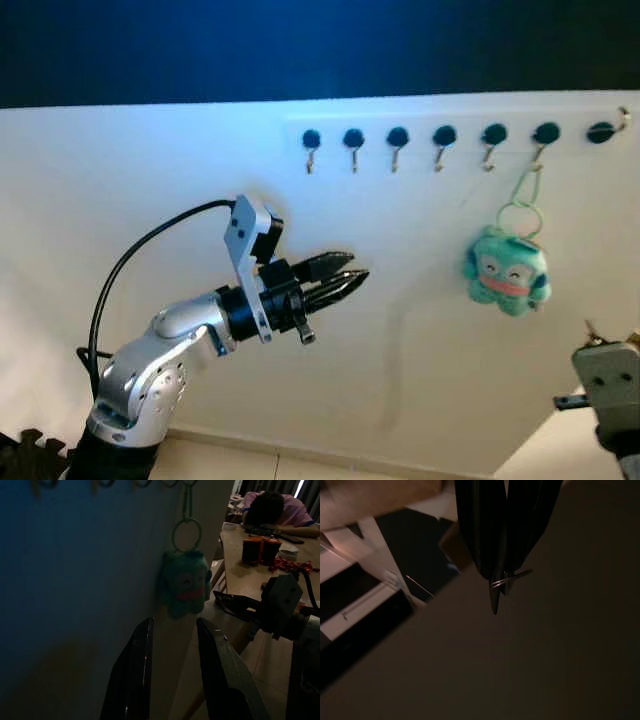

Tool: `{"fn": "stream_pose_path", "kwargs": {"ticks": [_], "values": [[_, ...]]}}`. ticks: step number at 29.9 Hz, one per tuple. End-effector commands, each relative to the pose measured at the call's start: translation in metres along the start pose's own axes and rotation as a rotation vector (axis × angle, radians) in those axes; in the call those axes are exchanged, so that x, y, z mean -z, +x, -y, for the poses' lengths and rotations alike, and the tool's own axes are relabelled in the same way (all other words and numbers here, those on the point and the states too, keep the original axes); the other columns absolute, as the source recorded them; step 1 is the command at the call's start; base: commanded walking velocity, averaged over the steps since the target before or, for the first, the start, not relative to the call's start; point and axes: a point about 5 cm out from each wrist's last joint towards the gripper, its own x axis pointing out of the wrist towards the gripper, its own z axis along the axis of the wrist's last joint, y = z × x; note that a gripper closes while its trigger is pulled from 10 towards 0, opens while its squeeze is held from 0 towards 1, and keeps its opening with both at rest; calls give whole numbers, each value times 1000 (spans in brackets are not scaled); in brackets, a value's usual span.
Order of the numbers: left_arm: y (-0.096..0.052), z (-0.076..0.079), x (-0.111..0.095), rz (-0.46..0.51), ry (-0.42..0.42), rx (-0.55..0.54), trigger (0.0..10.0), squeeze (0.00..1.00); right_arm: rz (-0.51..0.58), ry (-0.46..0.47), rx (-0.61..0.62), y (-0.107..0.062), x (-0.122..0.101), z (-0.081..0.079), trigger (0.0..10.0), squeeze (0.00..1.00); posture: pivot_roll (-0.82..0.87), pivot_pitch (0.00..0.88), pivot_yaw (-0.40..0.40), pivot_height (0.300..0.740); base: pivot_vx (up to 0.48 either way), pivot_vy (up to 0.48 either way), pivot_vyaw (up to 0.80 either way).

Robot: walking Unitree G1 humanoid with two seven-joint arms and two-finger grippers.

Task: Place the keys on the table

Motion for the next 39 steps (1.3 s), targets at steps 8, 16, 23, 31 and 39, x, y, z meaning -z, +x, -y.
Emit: {"fn": "stream_pose_path", "kwargs": {"ticks": [8,16,23,31,39], "values": [[0,-5,5,-20,6,-27,10000,0,-141,-258,234,-10,33,58,10000,0,-164,127,116,740,0,0,0],[-2,-9,9,-40,18,-57,10000,0,-263,-379,355,-15,63,107,10000,0,-154,128,111,740,0,0,0],[-3,-12,12,-56,22,-74,10000,0,-330,-392,399,-8,86,133,10000,0,-151,128,127,740,0,0,0],[-5,-16,13,-77,26,-89,10000,0,-280,-312,369,29,89,121,10000,0,-122,137,159,740,0,0,0],[-9,-17,13,-96,35,-106,10000,0,-190,-278,262,58,77,91,10000,0,-89,141,148,740,0,0,0]]}}
